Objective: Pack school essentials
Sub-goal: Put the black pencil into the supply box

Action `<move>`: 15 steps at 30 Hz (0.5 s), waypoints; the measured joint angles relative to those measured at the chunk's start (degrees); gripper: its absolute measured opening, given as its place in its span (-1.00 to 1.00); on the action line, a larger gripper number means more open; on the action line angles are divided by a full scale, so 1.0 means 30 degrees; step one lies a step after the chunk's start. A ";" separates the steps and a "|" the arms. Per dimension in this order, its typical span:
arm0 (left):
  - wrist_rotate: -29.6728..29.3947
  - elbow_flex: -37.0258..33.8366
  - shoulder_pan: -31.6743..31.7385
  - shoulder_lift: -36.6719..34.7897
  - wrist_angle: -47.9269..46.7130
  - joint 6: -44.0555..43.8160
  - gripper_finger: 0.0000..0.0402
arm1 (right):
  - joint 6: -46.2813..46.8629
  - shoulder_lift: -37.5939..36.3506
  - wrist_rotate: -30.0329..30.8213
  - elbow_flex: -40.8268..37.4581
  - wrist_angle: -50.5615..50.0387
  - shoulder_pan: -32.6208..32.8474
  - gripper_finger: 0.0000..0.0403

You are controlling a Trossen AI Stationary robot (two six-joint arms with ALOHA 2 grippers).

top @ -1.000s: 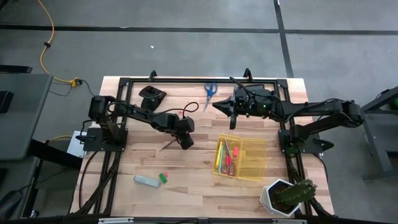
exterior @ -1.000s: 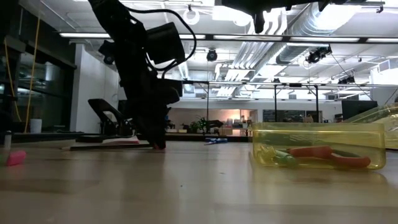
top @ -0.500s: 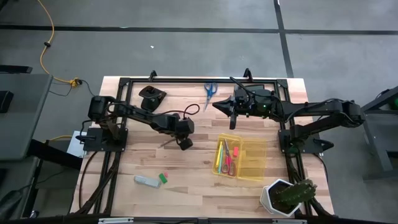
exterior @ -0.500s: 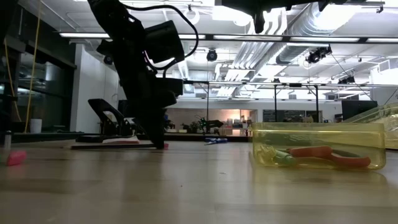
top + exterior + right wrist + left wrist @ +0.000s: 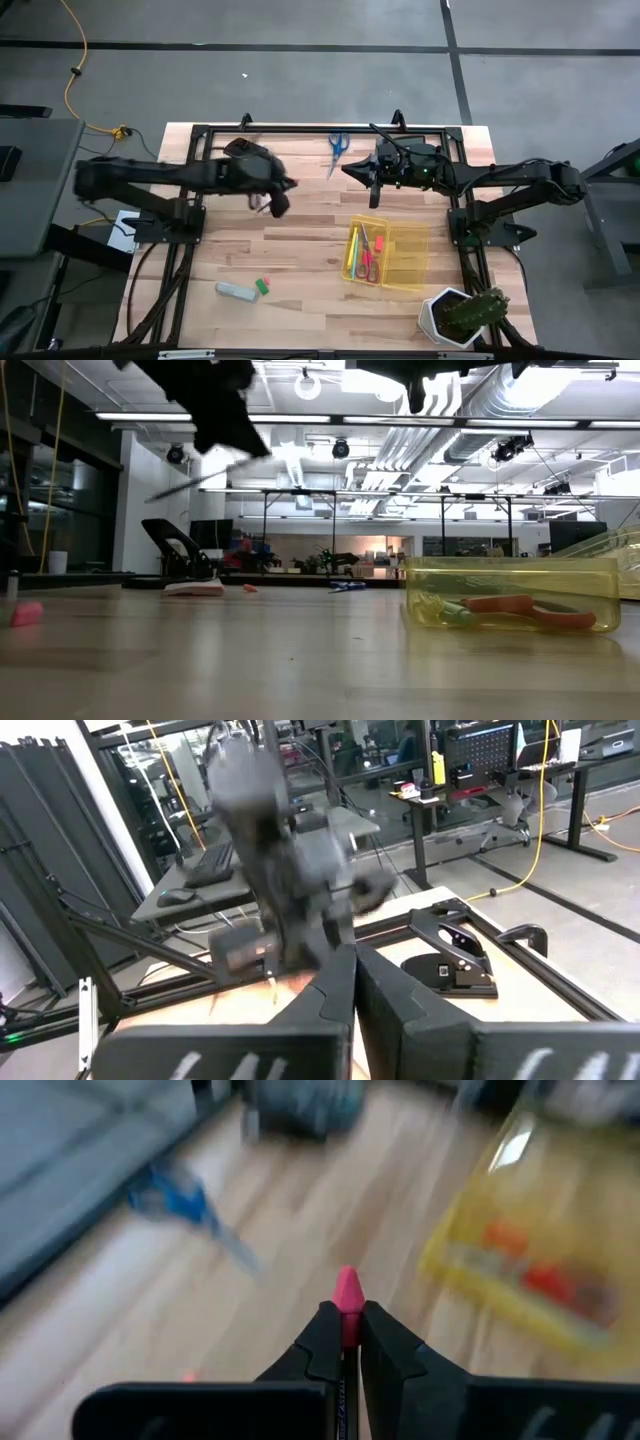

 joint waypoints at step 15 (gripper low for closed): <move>0.2572 -0.4777 0.0053 -0.7096 1.1915 -0.0663 -1.00 | 0.0132 0.0007 0.0015 0.0000 0.0066 0.0007 -1.00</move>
